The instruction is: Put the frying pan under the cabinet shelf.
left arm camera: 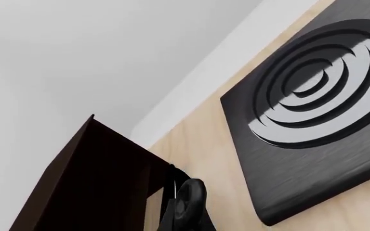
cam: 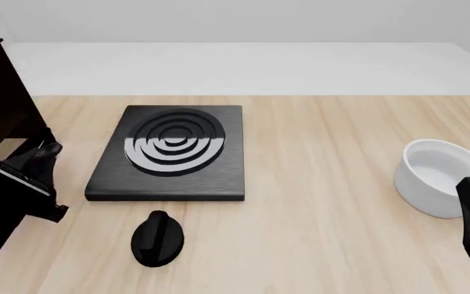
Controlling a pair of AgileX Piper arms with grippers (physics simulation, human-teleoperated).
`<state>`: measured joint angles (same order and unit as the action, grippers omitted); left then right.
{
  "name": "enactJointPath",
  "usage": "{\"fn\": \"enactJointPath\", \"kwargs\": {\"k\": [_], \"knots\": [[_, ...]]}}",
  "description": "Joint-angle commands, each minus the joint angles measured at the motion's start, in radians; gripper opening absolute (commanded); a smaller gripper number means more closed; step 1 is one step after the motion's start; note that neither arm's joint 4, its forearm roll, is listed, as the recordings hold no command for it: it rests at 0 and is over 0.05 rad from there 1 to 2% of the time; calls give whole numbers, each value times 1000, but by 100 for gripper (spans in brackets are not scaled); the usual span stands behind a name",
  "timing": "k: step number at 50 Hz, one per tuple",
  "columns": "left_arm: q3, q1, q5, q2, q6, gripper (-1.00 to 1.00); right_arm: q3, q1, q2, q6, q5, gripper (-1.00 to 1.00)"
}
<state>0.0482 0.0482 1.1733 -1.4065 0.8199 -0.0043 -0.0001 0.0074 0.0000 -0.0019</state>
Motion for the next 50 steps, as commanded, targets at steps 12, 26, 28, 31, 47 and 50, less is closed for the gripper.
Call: {"fn": "enactJointPath", "kwargs": {"k": [12,26,28,31,47,50], "knots": [[33,48,46,-76,13,-100,0,0,0,0,0,100],[83,76,46,-163,10,-100,0,0,0,0,0,100],[87,79,47,-177,23,-100,0,0,0,0,0,100],[94,88,47,-186,22,-100,0,0,0,0,0,100],[84,134,47,-196,18,-100,0,0,0,0,0,100],[74,147,47,-188,15,-100,0,0,0,0,0,100]]}}
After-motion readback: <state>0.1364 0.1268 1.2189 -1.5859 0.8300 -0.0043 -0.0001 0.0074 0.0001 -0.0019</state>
